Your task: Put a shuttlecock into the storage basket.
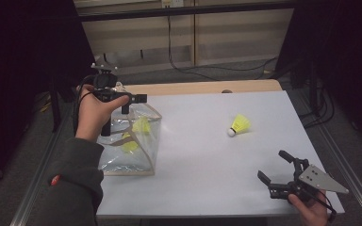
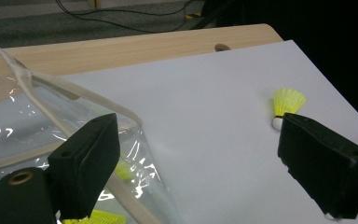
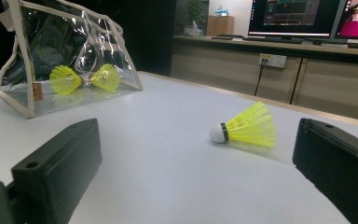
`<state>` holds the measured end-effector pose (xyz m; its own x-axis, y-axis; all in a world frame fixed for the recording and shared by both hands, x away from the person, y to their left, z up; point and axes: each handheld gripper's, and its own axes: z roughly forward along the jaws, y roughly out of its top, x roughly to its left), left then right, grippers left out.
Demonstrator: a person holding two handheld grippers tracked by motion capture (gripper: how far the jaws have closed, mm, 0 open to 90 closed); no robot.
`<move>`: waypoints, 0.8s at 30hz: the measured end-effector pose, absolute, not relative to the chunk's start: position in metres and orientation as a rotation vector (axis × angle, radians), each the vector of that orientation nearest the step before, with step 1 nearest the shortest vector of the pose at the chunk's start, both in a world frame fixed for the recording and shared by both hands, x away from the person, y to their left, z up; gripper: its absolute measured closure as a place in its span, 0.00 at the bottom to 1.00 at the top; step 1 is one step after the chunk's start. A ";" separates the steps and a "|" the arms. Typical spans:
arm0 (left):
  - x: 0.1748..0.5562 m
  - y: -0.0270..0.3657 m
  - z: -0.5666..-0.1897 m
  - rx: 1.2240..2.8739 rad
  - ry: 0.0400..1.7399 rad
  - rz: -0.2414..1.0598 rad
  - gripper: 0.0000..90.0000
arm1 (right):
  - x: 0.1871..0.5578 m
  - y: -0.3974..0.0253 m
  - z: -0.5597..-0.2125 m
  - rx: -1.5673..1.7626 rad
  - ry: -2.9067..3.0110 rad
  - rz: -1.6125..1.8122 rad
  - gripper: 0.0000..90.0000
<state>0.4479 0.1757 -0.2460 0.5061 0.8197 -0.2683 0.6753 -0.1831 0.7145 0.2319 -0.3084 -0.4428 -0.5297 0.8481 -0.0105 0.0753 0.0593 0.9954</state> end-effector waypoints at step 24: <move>0.445 0.140 -0.256 1.959 1.149 0.149 0.10 | 0.233 -0.308 -0.443 0.928 1.697 1.538 0.01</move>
<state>0.4449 0.1396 -0.2558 0.5730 0.7661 -0.2911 0.6661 -0.2283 0.7101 0.2327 -0.3079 -0.4428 -0.5320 0.8467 -0.0097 0.0736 0.0576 0.9956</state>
